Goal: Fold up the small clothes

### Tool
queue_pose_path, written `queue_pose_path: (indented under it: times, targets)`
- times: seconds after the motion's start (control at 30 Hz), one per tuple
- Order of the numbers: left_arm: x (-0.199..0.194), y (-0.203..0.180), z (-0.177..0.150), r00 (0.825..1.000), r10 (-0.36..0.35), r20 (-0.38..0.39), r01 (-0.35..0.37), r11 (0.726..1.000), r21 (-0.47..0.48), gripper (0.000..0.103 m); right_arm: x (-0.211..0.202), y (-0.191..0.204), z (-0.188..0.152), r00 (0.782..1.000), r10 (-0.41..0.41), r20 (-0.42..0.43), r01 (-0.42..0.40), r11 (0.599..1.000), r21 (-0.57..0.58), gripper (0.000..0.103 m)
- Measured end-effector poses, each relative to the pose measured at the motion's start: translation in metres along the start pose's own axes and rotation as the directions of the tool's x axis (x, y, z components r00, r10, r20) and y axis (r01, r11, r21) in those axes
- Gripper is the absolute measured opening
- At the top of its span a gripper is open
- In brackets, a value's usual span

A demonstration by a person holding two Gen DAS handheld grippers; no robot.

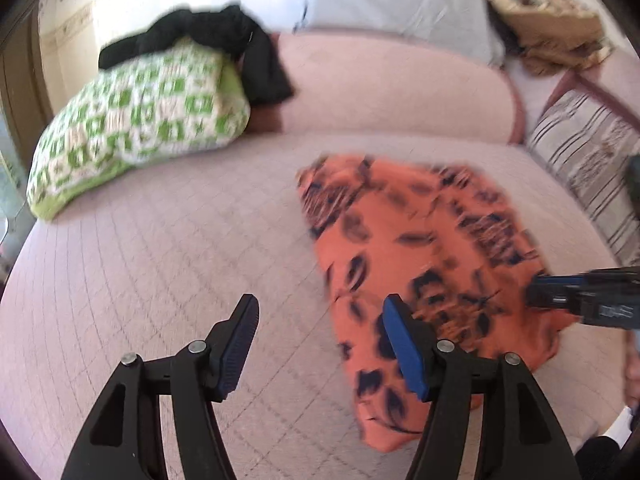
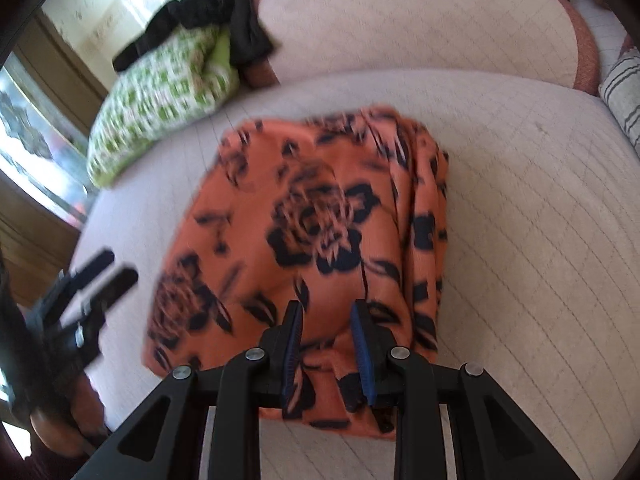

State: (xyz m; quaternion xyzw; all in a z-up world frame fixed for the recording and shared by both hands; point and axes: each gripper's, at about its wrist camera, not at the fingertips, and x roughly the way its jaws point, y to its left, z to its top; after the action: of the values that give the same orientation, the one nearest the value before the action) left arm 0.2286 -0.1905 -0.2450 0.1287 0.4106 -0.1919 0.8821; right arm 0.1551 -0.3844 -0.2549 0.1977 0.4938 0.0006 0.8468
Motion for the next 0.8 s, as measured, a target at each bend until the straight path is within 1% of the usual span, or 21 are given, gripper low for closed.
queue_pose_path:
  times: [0.07,0.1,0.17,0.23,0.3,0.33,0.43,0.57,0.67,0.77,0.8]
  targets:
    - [0.015,-0.002,-0.006,0.998,0.015,-0.059,-0.014,1.000,0.007,0.066,-0.001,-0.004,-0.011,1.000,-0.006,-0.004,0.006,1.000,-0.012,0.028]
    - [0.018,-0.002,-0.007,0.998,0.018,-0.068,-0.018,1.000,0.008,0.067,-0.002,-0.005,-0.016,1.000,-0.011,-0.006,0.010,1.000,-0.022,0.028]
    - [0.019,-0.004,-0.008,0.998,0.032,-0.058,-0.031,0.999,0.018,0.068,-0.001,-0.007,-0.022,0.999,-0.022,-0.026,0.021,0.999,-0.035,0.028]
    - [0.019,-0.006,-0.008,0.997,0.062,-0.045,-0.060,0.997,0.039,0.072,-0.003,-0.008,-0.018,0.999,-0.024,-0.039,0.023,0.999,-0.032,0.028]
    - [0.019,-0.007,-0.011,0.997,0.066,-0.038,-0.064,0.997,0.043,0.073,-0.009,-0.006,-0.007,1.000,-0.022,-0.022,0.021,0.999,-0.024,0.028]
    - [0.019,-0.007,-0.012,0.997,0.064,-0.035,-0.063,0.997,0.043,0.073,-0.013,-0.005,0.004,1.000,-0.022,0.014,0.022,1.000,-0.020,0.028]
    - [0.021,-0.008,-0.012,0.998,0.063,-0.031,-0.062,0.997,0.043,0.077,-0.014,-0.004,0.032,0.997,-0.030,0.074,0.030,1.000,0.011,0.028]
    - [0.023,-0.006,-0.010,0.998,0.052,-0.038,-0.051,0.998,0.032,0.078,0.016,-0.014,0.076,0.996,-0.042,0.080,0.034,0.994,0.102,0.028]
    - [0.023,-0.008,-0.011,0.998,0.058,-0.027,-0.056,0.997,0.052,0.078,0.043,-0.024,0.104,0.996,-0.051,0.079,0.037,0.984,0.174,0.028]
    - [0.023,-0.011,-0.012,0.998,0.054,-0.011,-0.053,0.996,0.077,0.078,0.076,-0.040,0.118,0.999,-0.033,0.039,0.022,0.967,0.254,0.028]
    - [0.023,-0.012,-0.012,0.998,0.055,-0.008,-0.054,0.995,0.082,0.078,0.083,-0.044,0.120,0.999,-0.034,0.040,0.022,0.962,0.271,0.028]
